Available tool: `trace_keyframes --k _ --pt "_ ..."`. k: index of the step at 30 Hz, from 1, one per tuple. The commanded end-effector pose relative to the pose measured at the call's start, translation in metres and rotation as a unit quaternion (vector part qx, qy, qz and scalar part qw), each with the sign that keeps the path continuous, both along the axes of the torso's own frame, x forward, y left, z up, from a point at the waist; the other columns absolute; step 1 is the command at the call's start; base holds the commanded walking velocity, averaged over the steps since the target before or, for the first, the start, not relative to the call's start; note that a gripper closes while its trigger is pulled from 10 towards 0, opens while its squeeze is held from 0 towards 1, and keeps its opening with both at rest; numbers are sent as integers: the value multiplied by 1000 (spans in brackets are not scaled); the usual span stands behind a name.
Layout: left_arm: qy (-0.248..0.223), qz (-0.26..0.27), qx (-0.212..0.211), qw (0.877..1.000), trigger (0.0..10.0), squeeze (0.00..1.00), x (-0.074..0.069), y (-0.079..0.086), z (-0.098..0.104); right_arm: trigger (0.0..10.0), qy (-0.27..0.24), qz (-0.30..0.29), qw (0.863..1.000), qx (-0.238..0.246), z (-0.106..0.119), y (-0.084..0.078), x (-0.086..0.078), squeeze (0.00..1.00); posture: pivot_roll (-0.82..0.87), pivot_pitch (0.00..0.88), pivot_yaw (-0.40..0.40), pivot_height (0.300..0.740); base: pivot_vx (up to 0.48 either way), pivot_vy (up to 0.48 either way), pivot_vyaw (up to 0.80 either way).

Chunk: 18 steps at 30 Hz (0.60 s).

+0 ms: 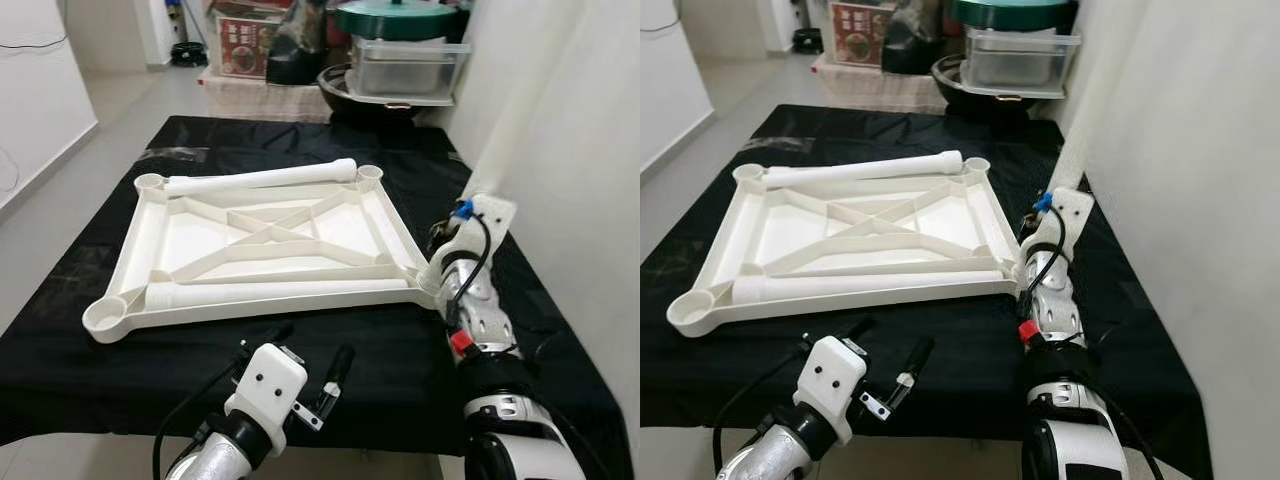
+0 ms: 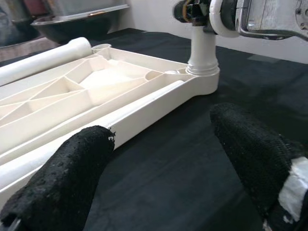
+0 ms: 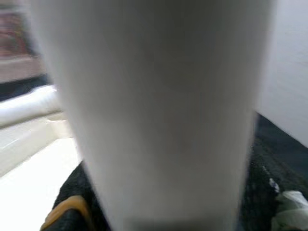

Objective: Building children table

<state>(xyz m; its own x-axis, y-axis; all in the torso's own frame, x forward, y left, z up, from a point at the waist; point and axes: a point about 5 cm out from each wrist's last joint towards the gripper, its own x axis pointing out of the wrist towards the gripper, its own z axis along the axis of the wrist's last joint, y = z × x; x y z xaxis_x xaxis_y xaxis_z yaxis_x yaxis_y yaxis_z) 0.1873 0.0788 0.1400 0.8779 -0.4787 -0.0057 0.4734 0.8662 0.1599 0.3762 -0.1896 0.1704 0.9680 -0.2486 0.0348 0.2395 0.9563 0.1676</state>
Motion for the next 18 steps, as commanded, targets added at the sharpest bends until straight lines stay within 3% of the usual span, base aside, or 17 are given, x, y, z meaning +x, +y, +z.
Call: trace_keyframes --k 1,2,4,6,7,8,9,10,11,12,13,14,16,18 --pt "4 -3 2 1000 10000 0 -1 -1 -3 10000 -55 68 996 11 18 8 5 0 140 35 -70 740 0 0 0" --pt "4 -3 2 1000 10000 0 -1 -1 -3 10000 -55 68 996 11 18 8 5 0 140 35 -70 740 0 0 0" --pt "4 -3 2 1000 10000 0 -1 -1 -3 10000 -76 149 985 32 26 15 4 0 136 34 -68 740 0 0 0" --pt "4 -4 2 1000 10000 0 -1 -1 -3 10000 -91 266 958 62 33 18 1 0 136 29 -67 740 0 0 0" --pt "4 -4 2 1000 10000 0 -1 -1 -4 10000 -98 328 937 68 38 17 -2 0 138 27 -65 740 0 0 0" --pt "4 -4 2 1000 10000 0 -1 -1 -4 10000 -98 328 937 68 38 17 -2 0 138 27 -65 740 0 0 0" --pt "4 -4 2 1000 10000 0 -1 -1 -4 10000 -108 421 898 72 46 15 -8 0 140 23 -66 740 0 0 0" --pt "4 -4 2 1000 10000 0 -1 -1 -4 10000 -108 421 898 72 46 15 -8 0 140 23 -66 740 0 0 0" --pt "4 -4 3 1000 10000 0 -1 -1 -4 10000 -107 462 878 67 48 15 -12 0 140 24 -67 740 0 0 0" --pt "4 -4 3 1000 10000 0 -1 -1 -4 10000 -105 483 867 63 48 15 -14 0 140 24 -67 740 0 0 0" --pt "4 -4 3 1000 10000 0 -1 -1 -4 10000 -105 483 867 63 48 15 -14 0 140 24 -67 740 0 0 0" --pt "3 -4 3 1000 10000 0 -1 -1 -4 10000 -98 512 852 42 46 16 -17 0 144 20 -70 740 0 0 0" --pt "2 -3 4 1000 10000 0 -1 -1 -3 10000 -63 610 790 -4 37 20 -30 0 148 19 -71 740 0 0 0" --pt "2 -3 4 1000 10000 0 -2 -1 -3 10000 -44 659 750 -19 32 21 -38 0 148 19 -71 740 0 0 0"
